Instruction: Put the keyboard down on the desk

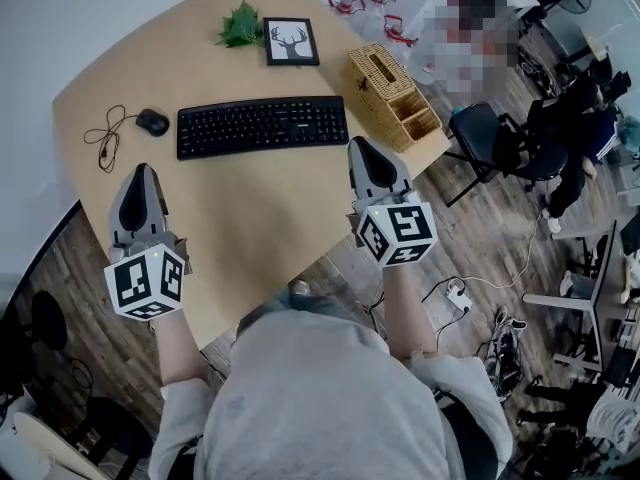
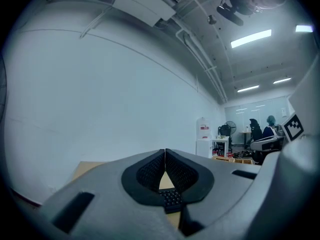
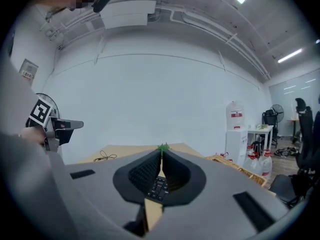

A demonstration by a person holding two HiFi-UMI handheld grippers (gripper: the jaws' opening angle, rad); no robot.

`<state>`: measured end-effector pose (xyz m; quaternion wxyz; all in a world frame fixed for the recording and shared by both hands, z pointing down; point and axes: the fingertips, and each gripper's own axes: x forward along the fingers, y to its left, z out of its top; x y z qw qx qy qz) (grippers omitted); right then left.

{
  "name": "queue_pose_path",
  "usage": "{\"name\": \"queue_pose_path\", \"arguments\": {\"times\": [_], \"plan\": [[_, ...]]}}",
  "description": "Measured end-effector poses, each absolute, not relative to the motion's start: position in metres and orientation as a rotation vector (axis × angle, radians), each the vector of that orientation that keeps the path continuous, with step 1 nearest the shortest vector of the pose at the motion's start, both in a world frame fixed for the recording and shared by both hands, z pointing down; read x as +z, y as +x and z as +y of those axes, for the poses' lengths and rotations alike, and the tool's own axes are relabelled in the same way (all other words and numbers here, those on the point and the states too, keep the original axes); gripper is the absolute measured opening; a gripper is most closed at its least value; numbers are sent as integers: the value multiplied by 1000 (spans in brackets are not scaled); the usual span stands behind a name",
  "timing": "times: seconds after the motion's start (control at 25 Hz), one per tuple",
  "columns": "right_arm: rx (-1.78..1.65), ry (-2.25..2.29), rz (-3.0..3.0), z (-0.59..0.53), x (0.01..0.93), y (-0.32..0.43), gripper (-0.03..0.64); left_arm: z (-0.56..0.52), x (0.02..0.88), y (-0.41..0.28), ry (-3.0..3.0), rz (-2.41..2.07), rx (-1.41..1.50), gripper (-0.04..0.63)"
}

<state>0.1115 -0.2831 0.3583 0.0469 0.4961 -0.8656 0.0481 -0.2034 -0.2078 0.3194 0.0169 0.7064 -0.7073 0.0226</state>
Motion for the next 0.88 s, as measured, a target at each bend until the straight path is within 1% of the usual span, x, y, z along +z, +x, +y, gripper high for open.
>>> {"name": "queue_pose_path", "arguments": {"times": [0.28,0.88], "plan": [[80,1502,-2689,-257,331,115,15,-179,298,-197,2188,-2243,22,11],[-58,1508,-2760,-216,290,130,15,-131,264,-174,2214,-2365,62,11]]}}
